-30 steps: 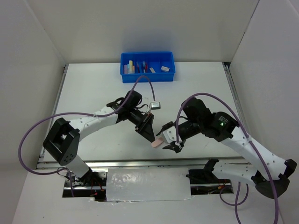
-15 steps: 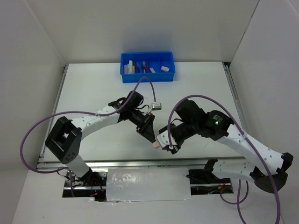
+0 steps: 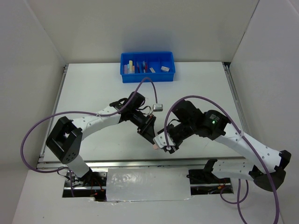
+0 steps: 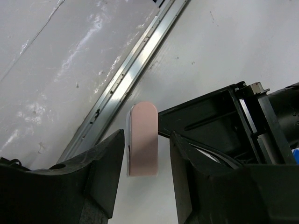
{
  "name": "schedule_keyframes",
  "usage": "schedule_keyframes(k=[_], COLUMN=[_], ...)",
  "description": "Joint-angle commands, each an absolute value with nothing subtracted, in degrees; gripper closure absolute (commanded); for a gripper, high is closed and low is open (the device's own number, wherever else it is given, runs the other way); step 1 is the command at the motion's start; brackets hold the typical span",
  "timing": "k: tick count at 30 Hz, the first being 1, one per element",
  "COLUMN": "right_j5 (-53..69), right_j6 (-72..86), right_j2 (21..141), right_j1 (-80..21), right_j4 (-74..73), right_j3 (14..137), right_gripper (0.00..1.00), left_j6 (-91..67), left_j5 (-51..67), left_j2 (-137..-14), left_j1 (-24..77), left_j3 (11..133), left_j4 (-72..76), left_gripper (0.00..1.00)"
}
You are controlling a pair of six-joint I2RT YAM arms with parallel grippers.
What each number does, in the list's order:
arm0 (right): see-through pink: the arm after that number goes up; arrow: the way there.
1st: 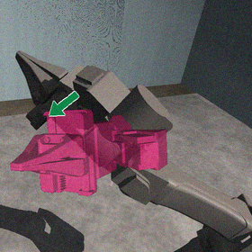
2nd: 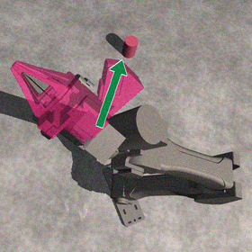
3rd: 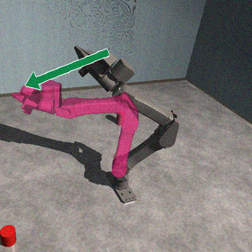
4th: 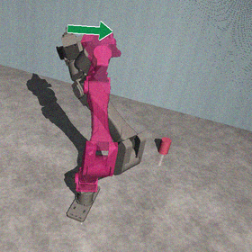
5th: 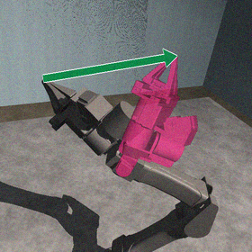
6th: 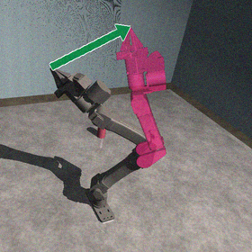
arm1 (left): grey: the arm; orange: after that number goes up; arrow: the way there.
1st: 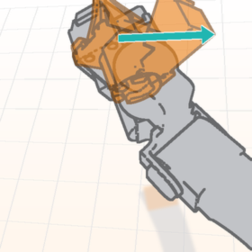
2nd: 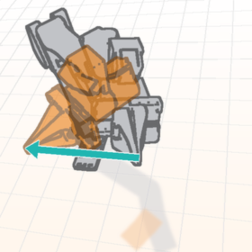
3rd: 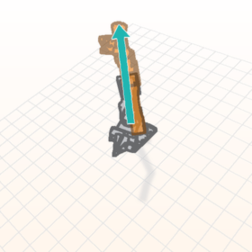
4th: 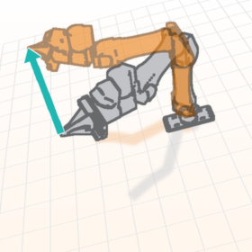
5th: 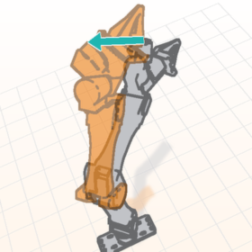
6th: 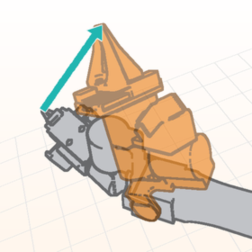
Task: Sort the stationery into containers
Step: Pick up the stapler from the center of the board.
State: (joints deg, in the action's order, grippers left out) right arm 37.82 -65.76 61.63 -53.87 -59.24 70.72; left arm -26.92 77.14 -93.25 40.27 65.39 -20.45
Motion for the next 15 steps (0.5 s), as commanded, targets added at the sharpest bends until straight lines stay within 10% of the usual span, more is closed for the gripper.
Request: schedule_keyframes(k=[1, 15], right_j5=[37.4, 35.9], right_j6=[-66.6, -66.3], right_j2=[62.0, 62.6], right_j1=[-54.4, -55.6], right_j4=[-59.9, -58.9], right_j3=[71.5, 70.5], right_gripper=[0.49, 0.56], left_j6=[-25.8, -26.5], left_j5=[78.8, 78.9], left_j2=[-93.1, -92.7], left_j1=[40.5, 40.5], left_j3=[67.0, 66.1], left_j4=[-19.7, -18.5], left_gripper=[1.0, 1.0])
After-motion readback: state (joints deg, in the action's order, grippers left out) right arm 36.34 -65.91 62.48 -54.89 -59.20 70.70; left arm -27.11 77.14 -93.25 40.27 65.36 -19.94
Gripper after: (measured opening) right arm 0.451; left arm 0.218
